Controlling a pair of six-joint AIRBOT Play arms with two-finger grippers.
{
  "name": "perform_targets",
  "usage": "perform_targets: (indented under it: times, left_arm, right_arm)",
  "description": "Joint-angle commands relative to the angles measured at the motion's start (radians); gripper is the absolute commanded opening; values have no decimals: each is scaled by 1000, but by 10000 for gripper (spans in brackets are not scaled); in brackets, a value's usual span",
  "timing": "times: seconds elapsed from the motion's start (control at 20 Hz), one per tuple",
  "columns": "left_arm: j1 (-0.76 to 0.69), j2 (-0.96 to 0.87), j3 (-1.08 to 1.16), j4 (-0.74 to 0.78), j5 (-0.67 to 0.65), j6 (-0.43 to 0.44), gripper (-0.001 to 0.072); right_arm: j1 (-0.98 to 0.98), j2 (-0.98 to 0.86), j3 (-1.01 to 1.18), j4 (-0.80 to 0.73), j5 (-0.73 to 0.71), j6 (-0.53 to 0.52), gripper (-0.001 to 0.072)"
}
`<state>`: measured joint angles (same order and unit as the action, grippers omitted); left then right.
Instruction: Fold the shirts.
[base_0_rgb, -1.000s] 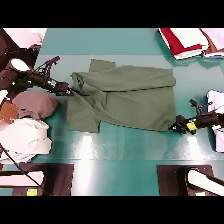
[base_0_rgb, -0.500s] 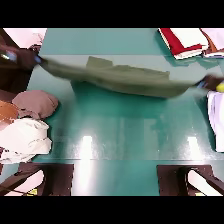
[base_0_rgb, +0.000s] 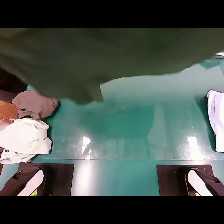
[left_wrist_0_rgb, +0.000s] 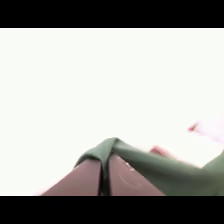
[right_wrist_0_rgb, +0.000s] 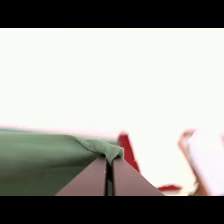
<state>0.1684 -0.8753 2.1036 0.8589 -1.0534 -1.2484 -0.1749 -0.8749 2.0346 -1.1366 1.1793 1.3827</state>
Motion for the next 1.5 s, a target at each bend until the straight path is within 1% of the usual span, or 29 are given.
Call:
perform_targets:
  times: [0.0, 0.1, 0.2, 0.25, 0.4, 0.6, 0.7, 0.8, 0.9, 1.05, 1.1, 1.25, 1.3, 1.35, 1.45]
  left_arm:
    - [1, 9, 137, -164, 1, -19, 36]
    - [1, 7, 113, -169, -20, -19, 36]
    - [1, 7, -10, -167, -21, -19, 36]
    - [1, 5, -88, -167, -27, -20, 36]
    - [-3, -54, -315, -166, -106, -20, 36]
    - [-137, -231, -537, -69, -147, 2, 37]
    - [-204, -364, -579, 14, -137, 29, 37]
    - [-227, -507, -579, 62, -90, 30, 37]
    - [-218, -616, -579, 63, 33, 25, 38]
    - [-203, -700, -576, 56, 218, 30, 37]
    - [-203, -715, -563, 57, 252, 77, 37]
    - [-203, -722, -523, 61, 298, 163, 38]
    - [-203, -722, -510, 76, 289, 180, 37]
    - [-203, -719, -501, 103, 261, 183, 37]
    - [-203, -711, -492, 154, 159, 182, 36]
  right_arm:
    - [0, 45, 70, -116, 47, 51, 16]
    - [0, 34, 71, -143, 98, 55, 15]
    - [0, -17, 71, -146, 164, 59, 14]
    - [1, -59, 71, -138, 210, 66, 14]
    - [1, -238, 61, -138, 389, 73, 15]
    - [7, -438, -156, -139, 490, 73, 15]
    - [30, -529, -253, -140, 477, 72, 14]
    - [55, -614, -320, -140, 404, 67, 15]
    - [67, -695, -333, -140, 310, 67, 14]
    - [77, -806, -252, -139, 204, 68, 15]
    - [77, -832, -212, -138, 177, 68, 15]
    - [90, -863, -117, -140, 116, 68, 15]
    - [90, -862, -101, -141, 115, 68, 15]
    - [90, -861, -90, -141, 132, 67, 15]
    - [90, -837, -115, -142, 192, 64, 15]
